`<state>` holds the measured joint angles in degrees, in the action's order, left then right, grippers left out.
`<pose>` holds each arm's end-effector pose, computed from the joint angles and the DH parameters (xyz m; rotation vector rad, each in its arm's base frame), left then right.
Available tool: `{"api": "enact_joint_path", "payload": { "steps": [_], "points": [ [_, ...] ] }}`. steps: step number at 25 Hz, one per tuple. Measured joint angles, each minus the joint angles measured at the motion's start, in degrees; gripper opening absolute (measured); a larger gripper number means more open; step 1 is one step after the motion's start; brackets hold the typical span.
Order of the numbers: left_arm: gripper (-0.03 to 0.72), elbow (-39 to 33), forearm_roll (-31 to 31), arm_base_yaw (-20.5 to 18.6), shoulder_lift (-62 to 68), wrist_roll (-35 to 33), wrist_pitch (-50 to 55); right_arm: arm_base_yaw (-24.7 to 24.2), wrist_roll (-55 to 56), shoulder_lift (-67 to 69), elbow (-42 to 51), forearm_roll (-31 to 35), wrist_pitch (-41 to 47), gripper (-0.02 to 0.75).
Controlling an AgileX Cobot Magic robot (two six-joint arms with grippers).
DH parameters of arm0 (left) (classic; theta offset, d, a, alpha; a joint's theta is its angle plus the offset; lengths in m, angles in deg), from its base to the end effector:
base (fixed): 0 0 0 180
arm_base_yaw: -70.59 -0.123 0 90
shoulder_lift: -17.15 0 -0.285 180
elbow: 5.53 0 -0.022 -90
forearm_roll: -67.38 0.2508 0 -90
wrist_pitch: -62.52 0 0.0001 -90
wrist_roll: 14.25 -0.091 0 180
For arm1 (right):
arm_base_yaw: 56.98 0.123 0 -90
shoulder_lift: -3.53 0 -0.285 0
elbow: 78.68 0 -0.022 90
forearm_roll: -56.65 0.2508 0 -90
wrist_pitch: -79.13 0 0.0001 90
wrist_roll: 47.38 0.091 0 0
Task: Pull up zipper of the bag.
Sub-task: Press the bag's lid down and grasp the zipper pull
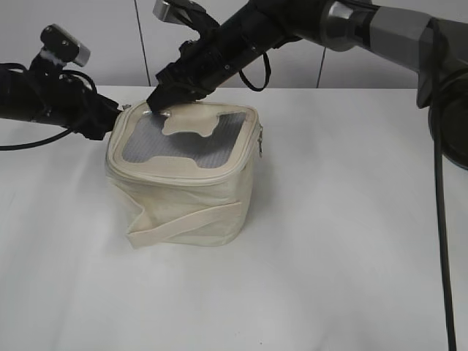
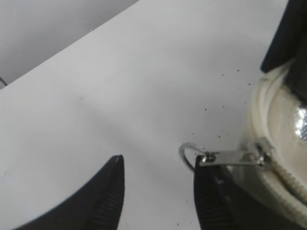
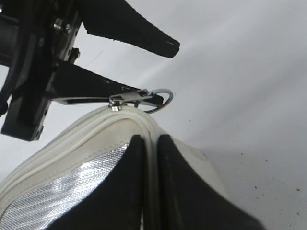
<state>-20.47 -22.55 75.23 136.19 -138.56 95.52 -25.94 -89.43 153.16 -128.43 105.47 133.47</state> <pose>0.3836 -0.0809 0.1608 0.9970 1.9842 -0.3908 0.4344 0.3265 0.1886 -1.0956 2.2139 0.9854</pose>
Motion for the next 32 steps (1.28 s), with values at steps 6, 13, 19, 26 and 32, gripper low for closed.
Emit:
{"api": "enact_joint_path", "payload": {
  "steps": [6, 13, 19, 26, 32],
  "points": [
    [0.371, 0.0, 2.1, 0.0, 0.0, -0.2, 0.2, 0.0, 0.0, 0.0, 0.0, 0.0, 0.0, 0.057],
    [0.371, 0.0, 3.4, 0.6, 0.0, -2.1, 0.0, 0.0, 0.0, 0.0, 0.0, 0.0, 0.0, 0.057],
    [0.371, 0.0, 1.0, 0.7, 0.0, -4.1, 0.0, 0.0, 0.0, 0.0, 0.0, 0.0, 0.0, 0.057],
    [0.319, 0.0, 0.5, 0.8, 0.3, -7.8, 1.0, 0.0, 0.0, 0.0, 0.0, 0.0, 0.0, 0.057],
    [0.013, 0.0, 2.6, 0.9, 0.6, -8.1, 1.3, 0.0, 0.0, 0.0, 0.0, 0.0, 0.0, 0.057]
  ]
}}
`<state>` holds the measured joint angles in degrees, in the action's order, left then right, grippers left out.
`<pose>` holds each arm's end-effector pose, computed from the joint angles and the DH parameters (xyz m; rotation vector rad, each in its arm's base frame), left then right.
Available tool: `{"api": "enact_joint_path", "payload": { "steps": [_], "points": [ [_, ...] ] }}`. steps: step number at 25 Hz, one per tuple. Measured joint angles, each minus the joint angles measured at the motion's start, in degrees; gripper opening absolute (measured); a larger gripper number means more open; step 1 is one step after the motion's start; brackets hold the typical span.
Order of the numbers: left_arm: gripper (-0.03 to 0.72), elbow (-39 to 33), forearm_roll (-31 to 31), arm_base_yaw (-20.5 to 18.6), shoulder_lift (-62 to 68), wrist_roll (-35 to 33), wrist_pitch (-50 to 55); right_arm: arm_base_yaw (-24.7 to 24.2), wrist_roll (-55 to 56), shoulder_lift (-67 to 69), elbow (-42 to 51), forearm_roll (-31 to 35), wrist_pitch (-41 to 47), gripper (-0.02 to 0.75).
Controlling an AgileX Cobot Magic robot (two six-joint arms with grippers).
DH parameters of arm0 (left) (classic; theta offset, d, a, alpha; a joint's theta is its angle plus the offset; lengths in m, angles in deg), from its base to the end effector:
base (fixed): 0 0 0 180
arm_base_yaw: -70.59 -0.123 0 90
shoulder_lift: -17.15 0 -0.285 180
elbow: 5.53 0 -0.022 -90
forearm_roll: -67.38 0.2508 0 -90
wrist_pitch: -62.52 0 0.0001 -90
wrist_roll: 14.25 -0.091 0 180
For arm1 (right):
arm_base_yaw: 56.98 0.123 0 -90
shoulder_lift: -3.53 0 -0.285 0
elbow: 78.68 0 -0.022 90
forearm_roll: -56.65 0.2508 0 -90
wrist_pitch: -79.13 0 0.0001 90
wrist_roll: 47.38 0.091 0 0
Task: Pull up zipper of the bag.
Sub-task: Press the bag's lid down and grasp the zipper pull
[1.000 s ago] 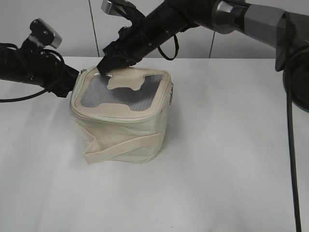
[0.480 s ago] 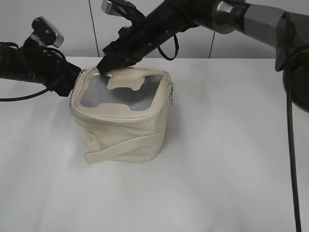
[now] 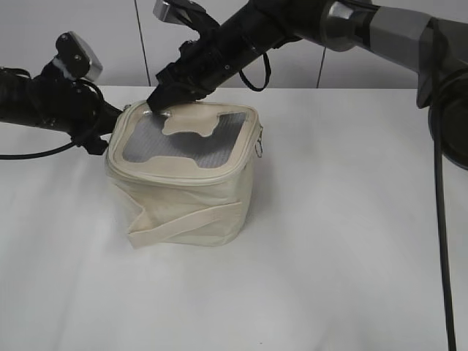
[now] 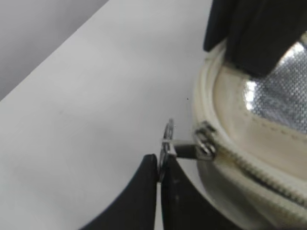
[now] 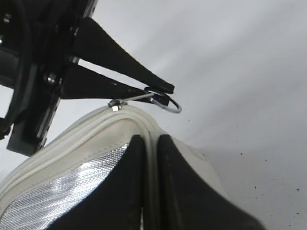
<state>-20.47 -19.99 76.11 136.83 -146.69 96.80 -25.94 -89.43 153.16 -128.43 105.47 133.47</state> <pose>0.3802 -0.0883 0.1557 1.2033 1.8821 -0.3375 0.4344 0.3265 0.1886 -1.0956 2.2139 0.9854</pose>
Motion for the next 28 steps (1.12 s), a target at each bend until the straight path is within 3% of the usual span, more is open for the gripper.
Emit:
{"api": "enact_joint_path", "payload": {
  "steps": [8, 14, 21, 28],
  "points": [
    [-0.004, -0.1, 8.1, 0.2, -2.2, 6.5, -3.6, 0.0, 0.0, 0.0, 0.0, 0.0, 0.0, 0.057],
    [-0.004, -1.2, 18.4, 0.2, -5.8, 17.6, -4.8, 0.0, 0.0, 0.0, 0.0, 0.0, 0.0, 0.057],
    [-0.004, -8.7, 19.5, 0.4, -12.4, 19.2, -5.4, 0.0, 0.3, 0.0, 0.0, 0.3, 0.0, 0.057],
    [-0.004, -13.3, 18.5, 5.0, -17.3, 20.4, -9.4, 0.0, 0.4, 0.0, 0.0, 0.9, 0.4, 0.057]
  ]
}}
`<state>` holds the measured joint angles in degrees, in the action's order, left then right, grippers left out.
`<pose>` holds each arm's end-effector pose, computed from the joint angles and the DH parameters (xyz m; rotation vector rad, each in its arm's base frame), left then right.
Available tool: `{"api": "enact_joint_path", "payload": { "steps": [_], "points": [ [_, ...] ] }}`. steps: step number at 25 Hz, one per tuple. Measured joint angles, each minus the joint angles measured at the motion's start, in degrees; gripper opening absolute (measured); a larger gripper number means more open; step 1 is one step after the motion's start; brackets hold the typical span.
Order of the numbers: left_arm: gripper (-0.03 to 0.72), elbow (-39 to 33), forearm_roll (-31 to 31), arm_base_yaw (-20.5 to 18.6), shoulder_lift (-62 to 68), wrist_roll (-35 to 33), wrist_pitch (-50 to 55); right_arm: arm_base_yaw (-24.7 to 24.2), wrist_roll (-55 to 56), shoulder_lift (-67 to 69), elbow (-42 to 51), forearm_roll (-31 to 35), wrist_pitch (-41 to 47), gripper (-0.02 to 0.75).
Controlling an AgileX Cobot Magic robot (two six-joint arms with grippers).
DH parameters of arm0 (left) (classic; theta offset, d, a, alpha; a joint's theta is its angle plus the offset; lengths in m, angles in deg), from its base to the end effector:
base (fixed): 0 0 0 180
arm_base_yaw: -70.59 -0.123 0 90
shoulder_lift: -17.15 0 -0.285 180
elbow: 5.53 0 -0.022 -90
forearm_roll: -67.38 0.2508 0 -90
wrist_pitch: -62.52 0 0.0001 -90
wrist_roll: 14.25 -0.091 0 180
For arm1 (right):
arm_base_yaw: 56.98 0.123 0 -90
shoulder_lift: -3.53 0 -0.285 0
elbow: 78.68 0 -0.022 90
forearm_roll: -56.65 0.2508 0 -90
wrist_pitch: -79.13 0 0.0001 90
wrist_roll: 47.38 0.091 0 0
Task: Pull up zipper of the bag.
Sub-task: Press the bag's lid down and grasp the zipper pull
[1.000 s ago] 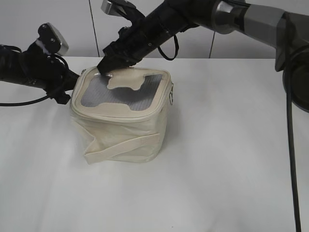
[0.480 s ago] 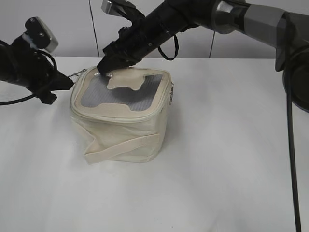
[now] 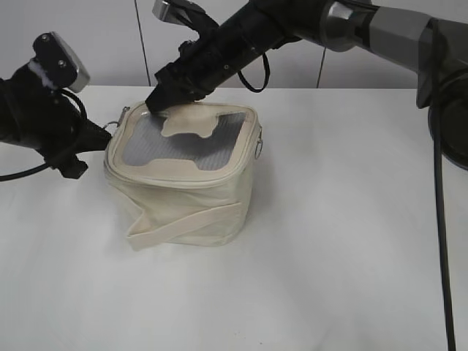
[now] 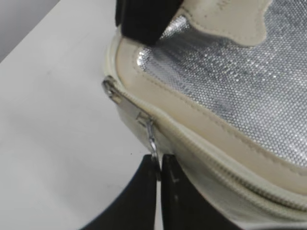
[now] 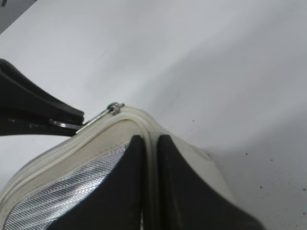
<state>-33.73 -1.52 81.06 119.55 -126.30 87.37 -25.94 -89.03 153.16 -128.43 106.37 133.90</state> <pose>0.3078 -0.0933 0.1907 1.2530 2.0036 -0.2047 0.4335 0.3271 0.1894 -1.0837 2.2198 1.0107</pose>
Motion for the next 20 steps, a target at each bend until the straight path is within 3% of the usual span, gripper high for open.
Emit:
{"api": "enact_joint_path", "payload": {
  "steps": [9, 20],
  "points": [
    [-0.004, -10.4, -1.4, 1.6, -6.3, 1.9, -6.4, 0.0, 0.0, 0.0, 0.0, 0.4, 0.4, 0.057],
    [-0.004, -20.3, -1.8, 1.7, -18.2, 4.7, -3.9, 0.1, 0.2, 0.0, 0.0, 0.7, 0.2, 0.057]
  ]
}}
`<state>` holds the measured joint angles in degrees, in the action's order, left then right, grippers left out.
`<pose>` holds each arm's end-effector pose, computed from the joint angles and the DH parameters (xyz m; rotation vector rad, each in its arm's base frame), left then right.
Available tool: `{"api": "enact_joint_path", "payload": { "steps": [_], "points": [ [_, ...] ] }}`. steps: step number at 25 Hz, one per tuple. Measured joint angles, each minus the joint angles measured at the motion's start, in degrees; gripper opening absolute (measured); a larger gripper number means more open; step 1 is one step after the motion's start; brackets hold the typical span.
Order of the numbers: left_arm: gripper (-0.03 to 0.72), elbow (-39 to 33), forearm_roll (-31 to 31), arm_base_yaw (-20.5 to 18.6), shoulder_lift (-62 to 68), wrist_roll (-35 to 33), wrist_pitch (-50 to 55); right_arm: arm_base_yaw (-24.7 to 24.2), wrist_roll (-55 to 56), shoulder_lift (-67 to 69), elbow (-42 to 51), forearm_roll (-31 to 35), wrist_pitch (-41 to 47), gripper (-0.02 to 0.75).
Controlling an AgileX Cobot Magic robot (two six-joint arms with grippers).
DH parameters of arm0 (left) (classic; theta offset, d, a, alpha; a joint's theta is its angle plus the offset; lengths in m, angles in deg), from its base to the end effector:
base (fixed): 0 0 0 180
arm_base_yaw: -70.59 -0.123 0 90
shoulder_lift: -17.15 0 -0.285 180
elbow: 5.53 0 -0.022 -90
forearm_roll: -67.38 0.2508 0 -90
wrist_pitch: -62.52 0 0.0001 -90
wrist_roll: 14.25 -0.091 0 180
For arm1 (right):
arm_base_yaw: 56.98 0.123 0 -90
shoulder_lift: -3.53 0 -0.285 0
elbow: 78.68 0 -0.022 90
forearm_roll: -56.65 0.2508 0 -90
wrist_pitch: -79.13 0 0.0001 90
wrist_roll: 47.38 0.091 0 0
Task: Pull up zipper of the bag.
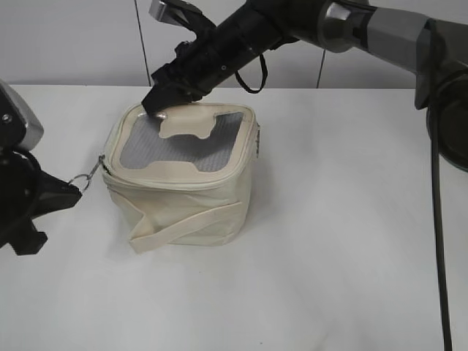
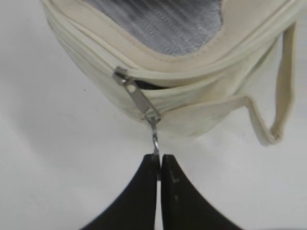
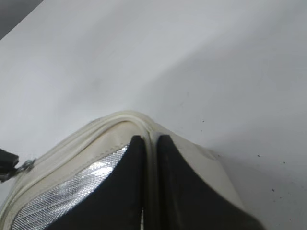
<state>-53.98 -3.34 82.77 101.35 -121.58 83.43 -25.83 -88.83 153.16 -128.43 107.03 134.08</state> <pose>0.2142 -0.0777 0.1873 1.1430 2.0922 -0.2092 0.4324 0.3285 0.1899 -1.0769 2.2211 1.0281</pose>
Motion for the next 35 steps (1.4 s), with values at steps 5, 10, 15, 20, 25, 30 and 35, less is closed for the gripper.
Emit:
{"api": "enact_joint_path", "payload": {
  "steps": [5, 10, 15, 20, 25, 30, 35],
  "points": [
    [-0.004, -2.7, 0.6, 0.6, -4.1, 1.8, 4.4, 0.0, 0.4, 0.1, 0.0, 0.2, -0.2, 0.057],
    [-0.004, -2.8, -3.5, 9.2, -4.2, 2.2, 3.9, 0.0, 0.4, 0.1, 0.0, 0.8, 0.0, 0.056],
    [0.000, -1.2, -9.6, 21.0, -2.5, 2.6, -0.8, 0.1, 0.4, 0.1, 0.0, 1.0, 1.4, 0.056],
    [0.001, -1.1, -10.1, 21.8, -2.5, 5.7, -4.3, 0.0, 1.3, 0.1, 0.0, 0.9, 1.7, 0.068],
    [0.190, -1.1, -10.1, 17.6, -2.9, 7.6, -1.4, -1.8, 2.4, -1.0, 0.0, -1.1, 3.0, 0.363],
    [0.414, -0.6, -9.7, 9.7, -6.4, 14.7, 0.2, -7.2, 8.4, -6.1, 0.0, -5.9, 7.4, 0.410],
    [0.365, 8.7, -6.1, -1.3, -3.0, 16.9, 12.6, -12.6, 12.1, -9.1, 2.6, -5.8, 13.1, 0.345]
  ]
}}
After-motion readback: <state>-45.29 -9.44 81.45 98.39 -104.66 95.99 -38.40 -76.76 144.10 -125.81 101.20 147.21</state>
